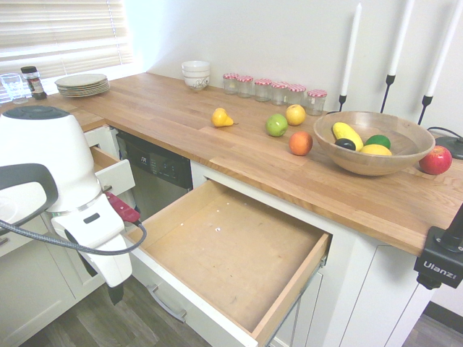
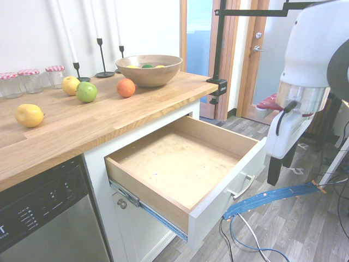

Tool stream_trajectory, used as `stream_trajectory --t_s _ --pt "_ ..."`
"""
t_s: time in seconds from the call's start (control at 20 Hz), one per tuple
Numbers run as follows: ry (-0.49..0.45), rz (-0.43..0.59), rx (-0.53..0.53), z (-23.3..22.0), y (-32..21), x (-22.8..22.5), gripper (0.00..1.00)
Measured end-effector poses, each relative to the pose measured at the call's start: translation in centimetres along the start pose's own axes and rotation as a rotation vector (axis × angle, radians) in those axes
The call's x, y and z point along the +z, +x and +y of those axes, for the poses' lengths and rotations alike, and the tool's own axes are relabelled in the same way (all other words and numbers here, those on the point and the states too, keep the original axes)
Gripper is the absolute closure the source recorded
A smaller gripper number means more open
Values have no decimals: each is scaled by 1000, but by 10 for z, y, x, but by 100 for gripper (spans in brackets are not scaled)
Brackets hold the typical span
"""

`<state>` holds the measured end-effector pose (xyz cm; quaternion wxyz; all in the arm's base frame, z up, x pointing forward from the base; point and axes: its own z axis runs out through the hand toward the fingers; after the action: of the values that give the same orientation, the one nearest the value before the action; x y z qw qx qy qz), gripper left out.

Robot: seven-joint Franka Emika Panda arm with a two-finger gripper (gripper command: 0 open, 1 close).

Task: Close the drawer

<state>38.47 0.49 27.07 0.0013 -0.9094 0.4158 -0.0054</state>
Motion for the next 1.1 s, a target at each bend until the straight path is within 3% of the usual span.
stream_trajectory --t_s 0.5,0.85,0.9,1.1 --pt "-22 -61 23 27 16 104 0" --pt "35 38 7 28 29 138 0" --pt "39 43 -2 26 30 141 100" --pt "55 67 -21 22 33 148 100"
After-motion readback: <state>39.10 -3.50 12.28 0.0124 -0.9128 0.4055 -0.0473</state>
